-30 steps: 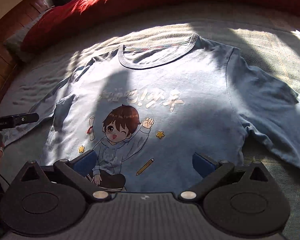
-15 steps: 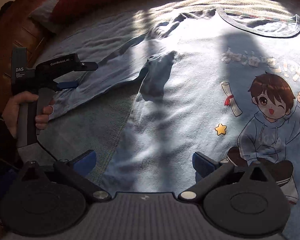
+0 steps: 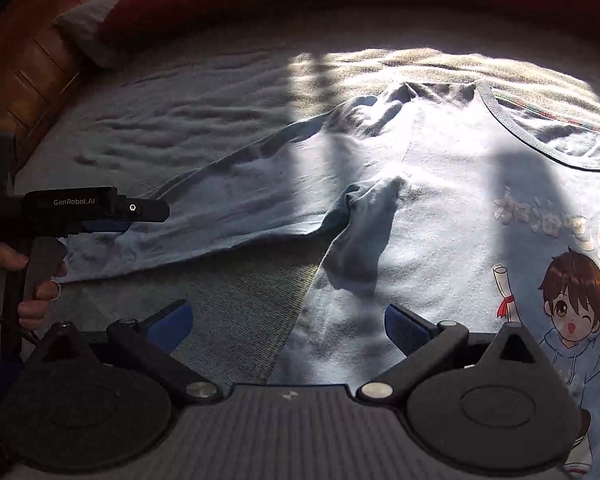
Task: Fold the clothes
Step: 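Move the right gripper back over the shirt body beside the left gripper, then move the left gripper to the sleeve cuff and close on it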
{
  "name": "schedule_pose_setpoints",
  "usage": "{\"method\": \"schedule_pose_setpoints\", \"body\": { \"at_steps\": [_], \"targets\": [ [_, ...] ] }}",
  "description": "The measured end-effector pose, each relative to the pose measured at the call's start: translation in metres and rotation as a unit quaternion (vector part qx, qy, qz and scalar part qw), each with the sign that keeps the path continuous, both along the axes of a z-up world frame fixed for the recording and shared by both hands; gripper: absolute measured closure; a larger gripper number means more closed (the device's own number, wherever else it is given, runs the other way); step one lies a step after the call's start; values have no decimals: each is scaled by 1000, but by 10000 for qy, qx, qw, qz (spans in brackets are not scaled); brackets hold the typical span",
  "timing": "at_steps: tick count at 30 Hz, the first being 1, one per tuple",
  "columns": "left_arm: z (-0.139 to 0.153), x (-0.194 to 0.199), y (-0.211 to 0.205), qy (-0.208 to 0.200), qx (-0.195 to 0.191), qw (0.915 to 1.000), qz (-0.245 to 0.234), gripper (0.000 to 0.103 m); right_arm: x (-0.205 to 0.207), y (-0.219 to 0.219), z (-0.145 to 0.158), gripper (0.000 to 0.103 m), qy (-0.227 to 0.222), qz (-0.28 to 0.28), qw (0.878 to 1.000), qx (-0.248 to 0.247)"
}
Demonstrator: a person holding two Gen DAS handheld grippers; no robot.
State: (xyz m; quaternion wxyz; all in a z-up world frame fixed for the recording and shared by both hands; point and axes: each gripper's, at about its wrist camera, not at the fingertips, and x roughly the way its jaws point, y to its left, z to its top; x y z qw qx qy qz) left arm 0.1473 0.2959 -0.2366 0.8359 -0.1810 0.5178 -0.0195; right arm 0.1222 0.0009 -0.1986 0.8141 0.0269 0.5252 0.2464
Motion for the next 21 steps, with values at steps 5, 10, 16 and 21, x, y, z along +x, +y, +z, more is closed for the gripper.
{"method": "schedule_pose_setpoints", "body": {
  "at_steps": [5, 10, 16, 21],
  "targets": [
    [6, 1, 12, -162, -188, 9997, -65, 1, 31, 36, 5, 0, -689, 504, 9956, -376],
    [10, -5, 24, -186, -240, 9995, 7, 1, 61, 61, -18, 0, -413, 536, 9961, -572],
    [24, -15, 39, -293, -242, 9992, 104, 1, 54, 65, -10, 0, -69, 367, 9990, -247],
    [5, -25, 46, -55, -247, 9993, 273, 1, 48, 76, -3, 0, -17, 458, 9985, -288]
  ]
}}
